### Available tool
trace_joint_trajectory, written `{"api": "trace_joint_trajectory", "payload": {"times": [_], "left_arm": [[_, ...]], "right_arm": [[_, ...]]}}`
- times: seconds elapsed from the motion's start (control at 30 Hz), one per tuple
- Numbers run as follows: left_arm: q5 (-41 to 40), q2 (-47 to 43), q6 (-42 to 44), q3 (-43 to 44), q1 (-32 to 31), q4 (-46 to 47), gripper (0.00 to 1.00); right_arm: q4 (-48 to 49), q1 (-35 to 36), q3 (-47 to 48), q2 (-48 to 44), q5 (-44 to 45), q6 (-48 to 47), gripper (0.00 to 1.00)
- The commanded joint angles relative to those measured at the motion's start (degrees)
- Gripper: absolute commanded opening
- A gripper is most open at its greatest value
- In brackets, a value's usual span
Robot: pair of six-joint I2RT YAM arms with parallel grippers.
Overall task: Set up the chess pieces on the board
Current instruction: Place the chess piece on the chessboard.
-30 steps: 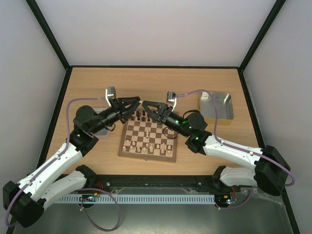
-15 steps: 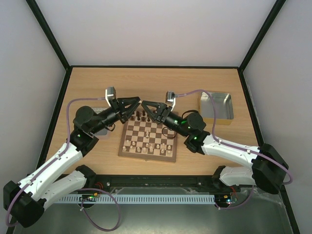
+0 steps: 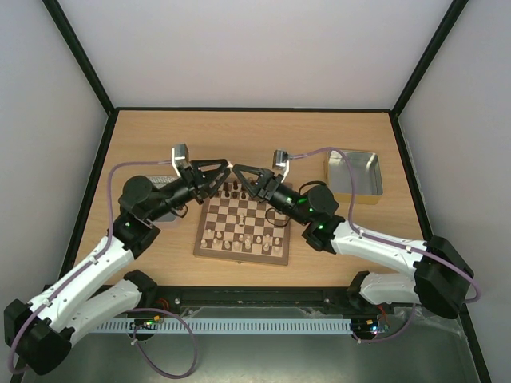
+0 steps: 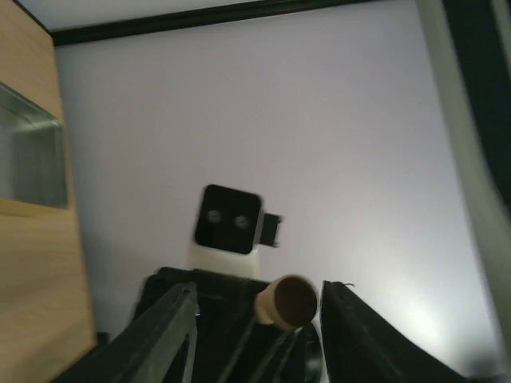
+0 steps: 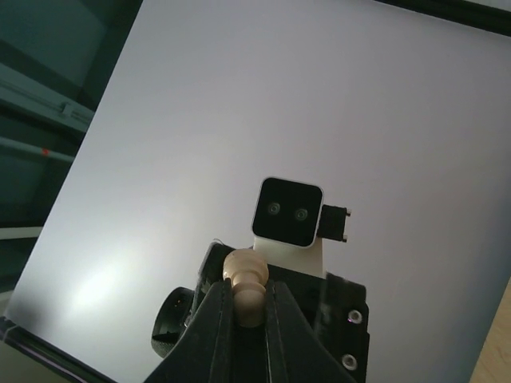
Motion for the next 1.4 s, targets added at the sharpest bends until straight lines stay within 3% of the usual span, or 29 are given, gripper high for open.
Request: {"api": "trace_joint_trajectory", "payload": {"times": [0.0,0.13,0.3,0.37,0.47,0.63,0.83,1.2,1.37], "left_arm": [[-1.72,-2.76,7.11,-0.91,0.07,-6.73,0.54],[-7.74,-5.12,17.2,1.01,0.4,-18.63,0.68],[-22.15,-5.91,34.72,5.0,0.88,-35.77,0.74],[-28.51,-5.44,39.68,4.99,1.05,-39.03,0.75],[-31.66,-3.52,46.66,6.38,1.58,-42.35,0.77],[-32.87,1.44,56.56,9.07,1.83,-44.92,0.79],[-34.64,2.67,61.38,8.34,2.98,-45.44,0.79],[-39.62,-2.93,60.81,4.72,5.06,-44.55,0.8],[-49.29,-7.65,58.33,4.44,5.33,-45.95,0.79]], "right_arm": [[-5.45,0.03,-0.1,-3.85,1.84,-4.62,0.02],[-27.72,0.01,0.06,-8.89,5.53,-14.73,0.02],[-62.42,-0.12,7.27,-11.45,16.82,-29.79,0.03],[-71.52,-0.07,9.45,-10.56,21.06,-33.21,0.03],[-81.13,-0.22,12.0,-7.84,26.13,-36.75,0.03],[-90.33,-0.93,16.66,-0.53,29.14,-40.11,0.03],[-92.13,-1.98,20.2,9.29,24.83,-43.83,0.03],[-95.49,1.73,33.97,23.75,16.7,-46.87,0.02],[-99.14,5.88,40.59,29.97,15.58,-47.75,0.02]]}}
